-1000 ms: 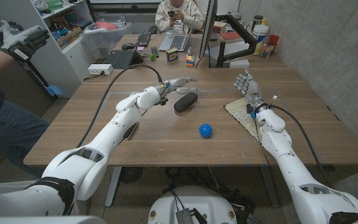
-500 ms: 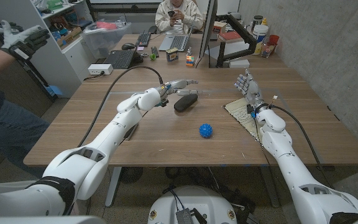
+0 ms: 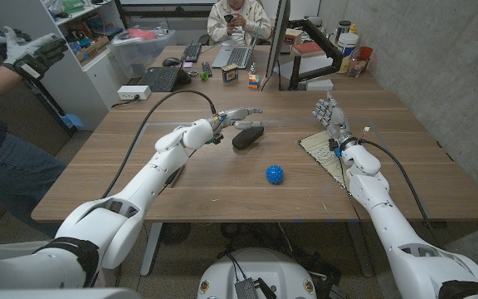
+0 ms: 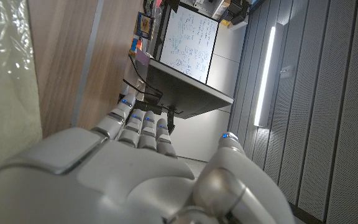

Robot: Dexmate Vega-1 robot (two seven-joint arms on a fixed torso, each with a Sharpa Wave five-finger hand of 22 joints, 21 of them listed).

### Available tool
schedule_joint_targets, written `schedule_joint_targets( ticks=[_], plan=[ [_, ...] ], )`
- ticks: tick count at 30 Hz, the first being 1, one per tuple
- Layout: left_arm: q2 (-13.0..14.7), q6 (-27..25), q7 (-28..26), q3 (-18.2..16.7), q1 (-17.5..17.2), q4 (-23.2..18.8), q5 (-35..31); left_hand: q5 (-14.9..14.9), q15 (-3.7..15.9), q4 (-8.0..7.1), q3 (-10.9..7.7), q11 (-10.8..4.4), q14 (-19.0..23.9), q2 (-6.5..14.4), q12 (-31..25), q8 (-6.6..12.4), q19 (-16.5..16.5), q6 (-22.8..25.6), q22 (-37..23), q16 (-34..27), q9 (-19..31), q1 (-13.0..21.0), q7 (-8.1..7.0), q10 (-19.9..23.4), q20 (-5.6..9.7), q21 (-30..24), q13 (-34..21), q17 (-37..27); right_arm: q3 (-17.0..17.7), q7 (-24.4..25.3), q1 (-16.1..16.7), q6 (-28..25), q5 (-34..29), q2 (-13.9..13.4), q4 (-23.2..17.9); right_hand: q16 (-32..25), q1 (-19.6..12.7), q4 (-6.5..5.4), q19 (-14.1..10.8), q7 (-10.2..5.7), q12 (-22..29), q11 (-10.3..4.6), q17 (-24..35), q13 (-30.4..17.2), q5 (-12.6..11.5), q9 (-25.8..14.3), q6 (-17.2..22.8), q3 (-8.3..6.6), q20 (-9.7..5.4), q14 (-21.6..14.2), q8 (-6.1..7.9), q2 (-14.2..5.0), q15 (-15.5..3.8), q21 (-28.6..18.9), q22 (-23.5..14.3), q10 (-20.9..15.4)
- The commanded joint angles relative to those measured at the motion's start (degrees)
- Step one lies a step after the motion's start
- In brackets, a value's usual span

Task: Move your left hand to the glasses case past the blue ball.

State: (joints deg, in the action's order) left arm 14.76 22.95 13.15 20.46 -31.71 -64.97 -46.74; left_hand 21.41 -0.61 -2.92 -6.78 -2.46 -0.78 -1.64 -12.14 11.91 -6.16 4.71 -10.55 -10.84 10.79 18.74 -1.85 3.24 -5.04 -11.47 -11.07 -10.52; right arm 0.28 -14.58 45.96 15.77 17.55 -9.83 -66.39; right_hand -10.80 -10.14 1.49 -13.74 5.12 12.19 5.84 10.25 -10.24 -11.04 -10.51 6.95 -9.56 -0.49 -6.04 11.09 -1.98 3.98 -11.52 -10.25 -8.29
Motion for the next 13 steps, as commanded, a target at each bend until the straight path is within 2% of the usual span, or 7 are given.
schedule_joint_targets(
  ticks=[1,13],
  plan=[
    [0.04,0.31,-0.62,-0.06,0.57,1.04,0.2,0.22,-0.02,-0.08,0.41,-0.16,0.24,-0.15,-0.13,-0.1,-0.21,-0.04,-0.06,-0.34,0.34,0.65,-0.24,0.41,-0.43,-0.29,-0.21,-0.24,-0.04,-0.39,-1.04,0.27,-0.53,0.29,1.29,0.07,-0.07,-0.03,-0.06,-0.18,-0.25,0.33,0.33,-0.26,-0.33,-0.12,0.06,-0.02,0.27,-0.54,-0.03,-0.49,-0.04,0.0,-0.3,-0.48],
    [-0.03,0.77,-0.8,0.42,1.39,2.23,-0.03,0.22,-0.04,-0.12,0.56,-0.36,0.32,-0.1,-0.12,-0.09,-0.19,0.01,-0.08,-0.35,0.35,0.71,-0.34,0.44,-0.47,-0.31,-0.22,-0.26,0.2,-0.56,-1.68,0.72,-0.78,0.65,2.19,0.09,-0.08,-0.01,0.01,-0.22,-0.28,0.29,0.33,-0.26,-0.34,-0.12,0.04,0.01,0.24,-0.49,-0.04,-0.56,-0.09,0.02,-0.3,-0.44]
  ],
)
